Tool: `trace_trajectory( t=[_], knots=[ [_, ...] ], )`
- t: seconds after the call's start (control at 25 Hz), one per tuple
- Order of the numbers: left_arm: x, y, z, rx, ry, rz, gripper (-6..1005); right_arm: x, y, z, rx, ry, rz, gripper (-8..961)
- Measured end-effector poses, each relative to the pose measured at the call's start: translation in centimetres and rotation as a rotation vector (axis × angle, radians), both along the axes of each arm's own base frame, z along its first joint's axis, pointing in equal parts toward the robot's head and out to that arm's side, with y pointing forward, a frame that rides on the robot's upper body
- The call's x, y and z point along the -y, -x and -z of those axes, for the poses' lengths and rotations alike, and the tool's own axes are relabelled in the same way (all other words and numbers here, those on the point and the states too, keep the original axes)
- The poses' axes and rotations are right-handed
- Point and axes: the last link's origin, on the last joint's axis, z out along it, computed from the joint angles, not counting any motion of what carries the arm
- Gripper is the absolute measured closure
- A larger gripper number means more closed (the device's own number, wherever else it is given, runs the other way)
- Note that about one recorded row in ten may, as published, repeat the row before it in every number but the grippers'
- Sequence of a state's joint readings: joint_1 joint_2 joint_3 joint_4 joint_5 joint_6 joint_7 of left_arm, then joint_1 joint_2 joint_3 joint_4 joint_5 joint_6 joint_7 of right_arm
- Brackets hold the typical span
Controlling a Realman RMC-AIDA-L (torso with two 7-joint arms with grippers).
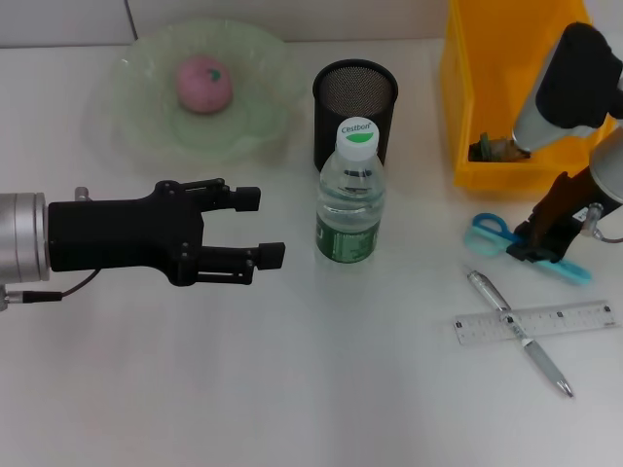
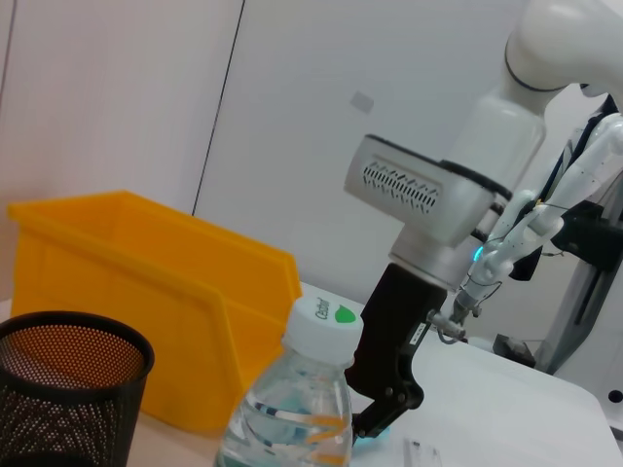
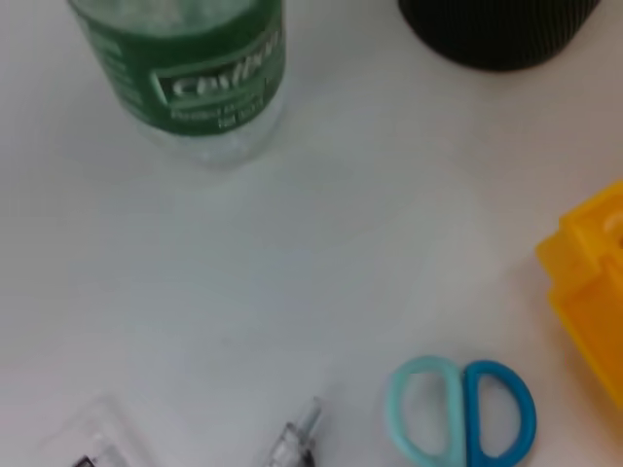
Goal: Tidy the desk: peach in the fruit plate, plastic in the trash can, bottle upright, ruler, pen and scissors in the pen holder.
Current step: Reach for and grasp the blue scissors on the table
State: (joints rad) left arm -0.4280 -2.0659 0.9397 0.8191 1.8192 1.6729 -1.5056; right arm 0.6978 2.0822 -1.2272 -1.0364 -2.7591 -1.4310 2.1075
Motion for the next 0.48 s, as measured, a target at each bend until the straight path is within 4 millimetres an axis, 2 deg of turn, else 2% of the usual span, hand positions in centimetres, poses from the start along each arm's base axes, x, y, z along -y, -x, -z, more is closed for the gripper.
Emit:
trace_trajectory(
  t=[0.16, 0.24, 0.36, 0.48],
  knots=[
    [0.0, 0.0, 0.0, 0.003, 0.0, 0.001, 139, 0.3, 0.9, -1.1, -0.063, -0.018, -0.018, 746],
    [0.1, 0.0, -0.1, 0.006, 0.0, 0.0, 140, 0.7, 1.9, -2.9, -0.16, -0.05, -0.037, 755],
    [0.1, 0.1, -0.1, 0.007, 0.0, -0.001, 140, 0.8, 2.4, -4.0, -0.213, -0.07, -0.046, 769],
    [0.1, 0.1, -0.1, 0.007, 0.001, -0.001, 140, 0.9, 2.4, -4.9, -0.232, -0.081, -0.038, 870]
  ],
)
